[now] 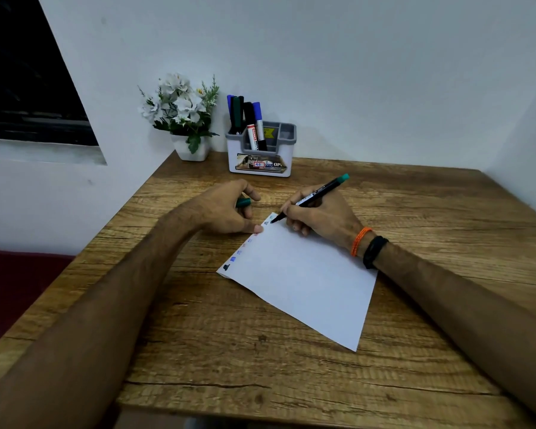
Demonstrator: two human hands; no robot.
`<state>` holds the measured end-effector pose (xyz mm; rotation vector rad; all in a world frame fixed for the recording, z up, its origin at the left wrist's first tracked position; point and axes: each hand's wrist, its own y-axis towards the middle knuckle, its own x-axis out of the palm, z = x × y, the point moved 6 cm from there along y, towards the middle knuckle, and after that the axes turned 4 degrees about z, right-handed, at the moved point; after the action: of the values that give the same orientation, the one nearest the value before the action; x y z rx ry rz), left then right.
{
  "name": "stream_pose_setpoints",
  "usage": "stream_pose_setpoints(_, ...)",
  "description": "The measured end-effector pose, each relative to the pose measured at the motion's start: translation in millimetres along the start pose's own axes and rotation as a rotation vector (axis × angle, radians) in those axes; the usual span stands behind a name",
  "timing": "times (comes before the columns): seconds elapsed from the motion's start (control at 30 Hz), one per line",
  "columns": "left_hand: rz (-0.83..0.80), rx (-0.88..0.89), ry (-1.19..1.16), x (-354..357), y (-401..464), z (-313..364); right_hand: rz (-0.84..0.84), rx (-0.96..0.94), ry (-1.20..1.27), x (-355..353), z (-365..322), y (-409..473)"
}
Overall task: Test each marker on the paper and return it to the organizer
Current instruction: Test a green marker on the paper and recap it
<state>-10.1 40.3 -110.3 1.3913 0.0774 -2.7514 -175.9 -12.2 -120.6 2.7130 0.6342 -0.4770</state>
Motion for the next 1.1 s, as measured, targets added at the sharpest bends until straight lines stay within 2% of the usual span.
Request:
stream_pose_setpoints(0.93,-0.006,0.004,0.003,0.2,-1.5,1.3,0.022,0.004,0.032,-1.5,-1.5,-0.3)
stream_pose_setpoints(1.1,-0.007,0.027,-0.009,0.0,-1.8,1.9,0.058,0.058,0.18,-6.3,2.8,3.3)
